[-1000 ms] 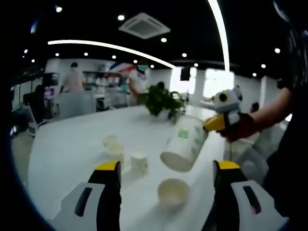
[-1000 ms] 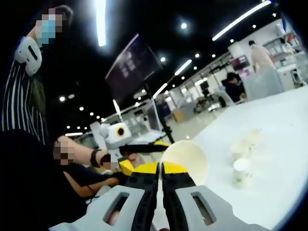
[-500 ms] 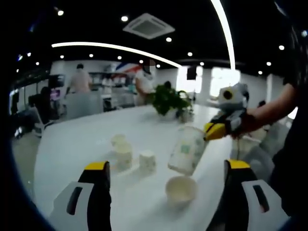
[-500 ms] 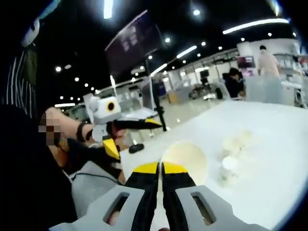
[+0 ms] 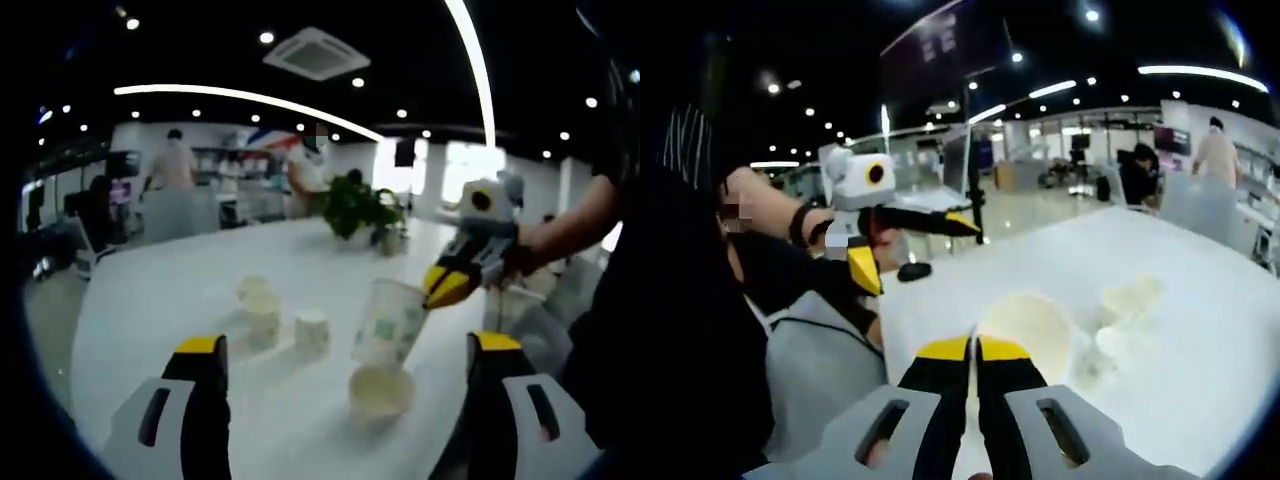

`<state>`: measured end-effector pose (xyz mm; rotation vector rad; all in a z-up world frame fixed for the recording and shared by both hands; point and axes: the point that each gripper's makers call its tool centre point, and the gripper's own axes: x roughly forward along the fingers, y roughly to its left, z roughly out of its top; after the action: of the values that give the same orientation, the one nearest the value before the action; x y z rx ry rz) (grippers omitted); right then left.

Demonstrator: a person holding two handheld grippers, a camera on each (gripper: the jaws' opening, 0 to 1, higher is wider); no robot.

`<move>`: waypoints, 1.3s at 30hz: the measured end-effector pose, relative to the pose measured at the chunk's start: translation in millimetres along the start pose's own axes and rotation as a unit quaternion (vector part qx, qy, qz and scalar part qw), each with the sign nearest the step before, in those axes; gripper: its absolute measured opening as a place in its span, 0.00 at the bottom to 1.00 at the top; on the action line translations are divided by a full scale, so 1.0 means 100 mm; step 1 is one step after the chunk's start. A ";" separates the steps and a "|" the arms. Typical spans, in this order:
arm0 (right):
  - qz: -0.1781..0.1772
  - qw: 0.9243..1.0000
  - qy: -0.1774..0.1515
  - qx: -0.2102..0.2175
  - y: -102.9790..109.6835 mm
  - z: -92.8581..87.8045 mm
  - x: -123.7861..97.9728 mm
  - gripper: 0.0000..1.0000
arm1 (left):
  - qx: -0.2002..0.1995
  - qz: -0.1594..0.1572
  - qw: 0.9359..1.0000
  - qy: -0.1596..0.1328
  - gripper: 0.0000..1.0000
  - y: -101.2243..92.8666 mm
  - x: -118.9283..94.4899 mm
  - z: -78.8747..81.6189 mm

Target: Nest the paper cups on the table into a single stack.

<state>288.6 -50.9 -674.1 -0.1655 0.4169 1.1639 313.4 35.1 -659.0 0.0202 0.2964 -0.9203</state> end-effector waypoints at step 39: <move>0.075 0.956 0.152 -0.238 0.34 -0.17 0.24 0.00 | -0.013 0.019 1.000 0.013 0.93 0.09 -0.10 -0.17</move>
<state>262.0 -22.9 -696.0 -0.7516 0.4170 1.3799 310.3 50.9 -673.4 0.0135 0.3304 -0.8796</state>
